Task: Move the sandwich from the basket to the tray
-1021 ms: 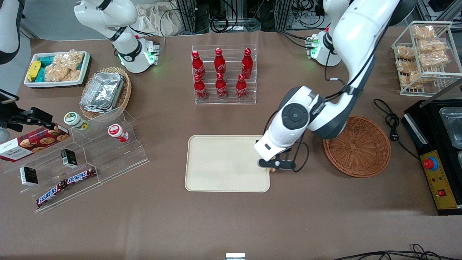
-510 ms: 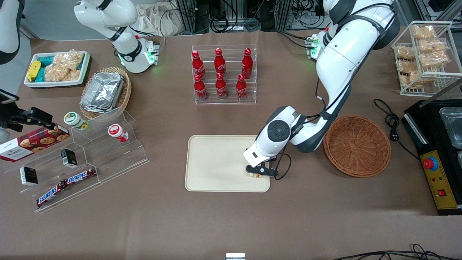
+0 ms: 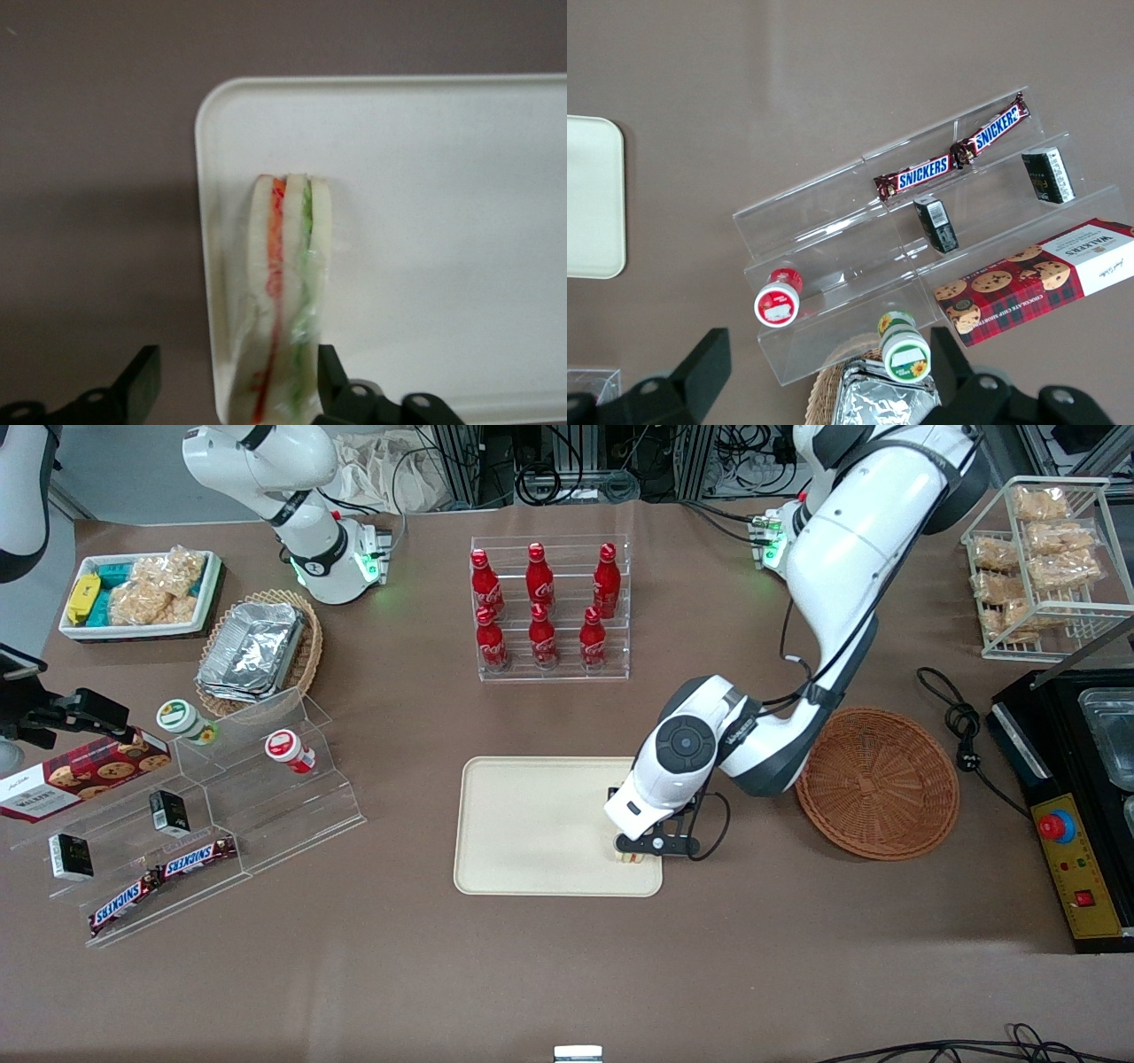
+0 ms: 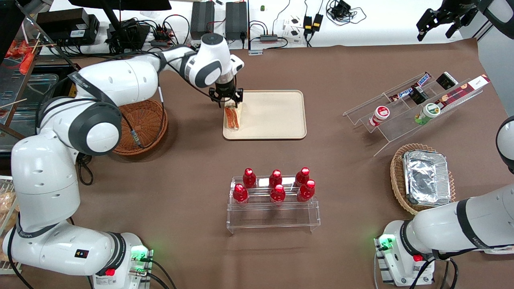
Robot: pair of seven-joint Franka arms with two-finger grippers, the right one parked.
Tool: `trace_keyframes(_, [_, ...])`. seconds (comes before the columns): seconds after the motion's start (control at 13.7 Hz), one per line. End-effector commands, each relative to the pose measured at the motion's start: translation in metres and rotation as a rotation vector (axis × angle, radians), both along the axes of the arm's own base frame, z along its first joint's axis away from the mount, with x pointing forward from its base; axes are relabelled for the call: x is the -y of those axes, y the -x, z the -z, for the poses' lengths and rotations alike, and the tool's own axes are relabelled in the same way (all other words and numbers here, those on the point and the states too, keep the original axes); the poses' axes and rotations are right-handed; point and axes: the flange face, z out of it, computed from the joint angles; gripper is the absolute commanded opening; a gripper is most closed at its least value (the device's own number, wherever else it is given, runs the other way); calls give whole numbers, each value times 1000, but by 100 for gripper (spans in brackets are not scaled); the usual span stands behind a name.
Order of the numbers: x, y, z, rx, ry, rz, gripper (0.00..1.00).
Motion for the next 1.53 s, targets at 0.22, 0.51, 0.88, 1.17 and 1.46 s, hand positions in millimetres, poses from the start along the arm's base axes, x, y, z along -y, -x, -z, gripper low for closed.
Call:
trace_keyframes(0.22, [-21, -18, -87, 67, -15, -64, 99])
trace_keyframes(0.51, [-96, -23, -160, 32, -119, -4, 97])
trace_keyframes(0.88, [-236, -17, -263, -23, -80, 56, 94])
trace_keyframes(1.17, [-307, -1, -316, -6, -103, 43, 99])
trace_keyframes(1.46, [-328, 6, -329, -8, -115, 6, 99])
